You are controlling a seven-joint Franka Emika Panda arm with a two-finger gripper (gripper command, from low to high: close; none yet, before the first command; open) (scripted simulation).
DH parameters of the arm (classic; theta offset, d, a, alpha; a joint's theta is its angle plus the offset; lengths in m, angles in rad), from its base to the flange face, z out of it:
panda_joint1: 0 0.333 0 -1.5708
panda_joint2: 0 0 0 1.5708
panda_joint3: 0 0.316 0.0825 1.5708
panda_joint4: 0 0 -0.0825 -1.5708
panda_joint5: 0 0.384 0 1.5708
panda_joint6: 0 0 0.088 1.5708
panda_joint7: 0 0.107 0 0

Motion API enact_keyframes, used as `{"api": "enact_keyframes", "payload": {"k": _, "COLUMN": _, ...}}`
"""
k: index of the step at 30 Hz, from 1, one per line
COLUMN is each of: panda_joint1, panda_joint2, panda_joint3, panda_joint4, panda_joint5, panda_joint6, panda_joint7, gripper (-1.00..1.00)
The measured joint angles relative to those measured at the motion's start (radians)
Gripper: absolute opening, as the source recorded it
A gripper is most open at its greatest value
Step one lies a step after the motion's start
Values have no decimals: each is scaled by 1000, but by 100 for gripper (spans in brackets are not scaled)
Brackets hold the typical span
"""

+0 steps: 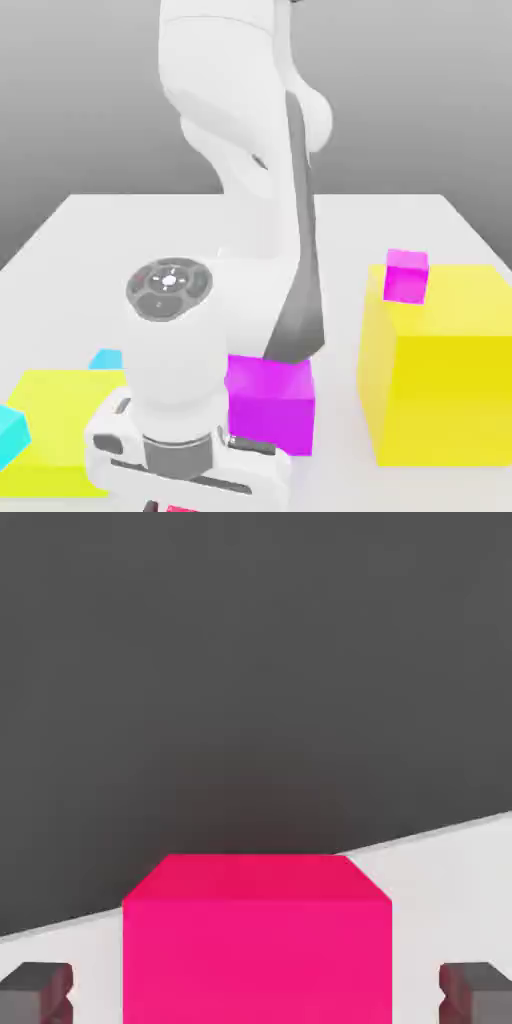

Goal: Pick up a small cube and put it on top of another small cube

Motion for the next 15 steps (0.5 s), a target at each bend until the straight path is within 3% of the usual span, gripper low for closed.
{"api": "enact_keyframes", "payload": {"k": 5, "panda_joint1": 0, "panda_joint2": -1, "panda_joint3": 0, "panda_joint4": 0, "panda_joint5": -1, "panda_joint6": -1, "panda_joint7": 0, "gripper": -100}}
{"api": "enact_keyframes", "payload": {"k": 15, "panda_joint1": -74, "panda_joint2": -203, "panda_joint3": -61, "panda_joint4": -19, "panda_joint5": -44, "panda_joint6": -192, "panda_joint7": -144, "gripper": -100}}
